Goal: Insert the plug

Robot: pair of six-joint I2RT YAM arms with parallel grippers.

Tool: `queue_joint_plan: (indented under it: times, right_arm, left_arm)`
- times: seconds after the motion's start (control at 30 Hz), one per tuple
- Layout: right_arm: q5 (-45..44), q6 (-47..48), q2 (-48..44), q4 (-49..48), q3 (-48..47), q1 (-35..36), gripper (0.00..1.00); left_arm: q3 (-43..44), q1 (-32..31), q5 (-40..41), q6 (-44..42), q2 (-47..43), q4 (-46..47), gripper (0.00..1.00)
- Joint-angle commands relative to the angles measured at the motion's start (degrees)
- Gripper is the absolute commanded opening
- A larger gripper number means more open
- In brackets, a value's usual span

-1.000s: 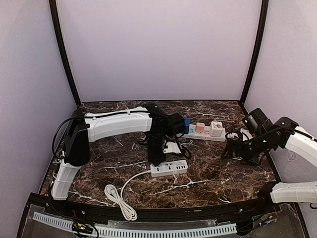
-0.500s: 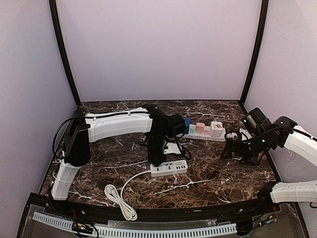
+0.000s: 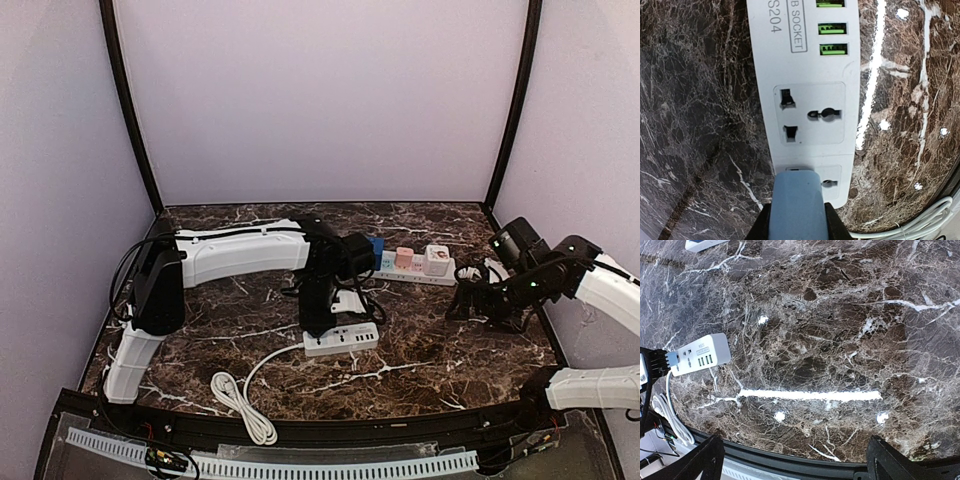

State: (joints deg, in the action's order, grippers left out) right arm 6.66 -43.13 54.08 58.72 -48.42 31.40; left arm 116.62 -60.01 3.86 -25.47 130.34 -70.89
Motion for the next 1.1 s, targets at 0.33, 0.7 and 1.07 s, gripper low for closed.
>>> queue_joint_plan:
  times: [0.33, 0.7, 1.07]
  right_arm:
    - [0.54, -0.36, -0.69, 0.17, -0.27, 0.28, 0.98]
    - [0.15, -0.63, -0.50, 1.19, -0.94, 0.33, 0.98]
    - [0.38, -1.16, -0.24, 1.20, -1.21, 0.33, 0.98]
  left_arm:
    - [-0.78, 0.37, -1.41, -1.07, 1.04, -1.48, 0.01]
    - [-1.14, 1.62, -5.84, -1.46, 1.43, -1.62, 0.01]
    - [-1.18, 2.08, -6.96, -0.79, 2.80, -0.73, 0.01]
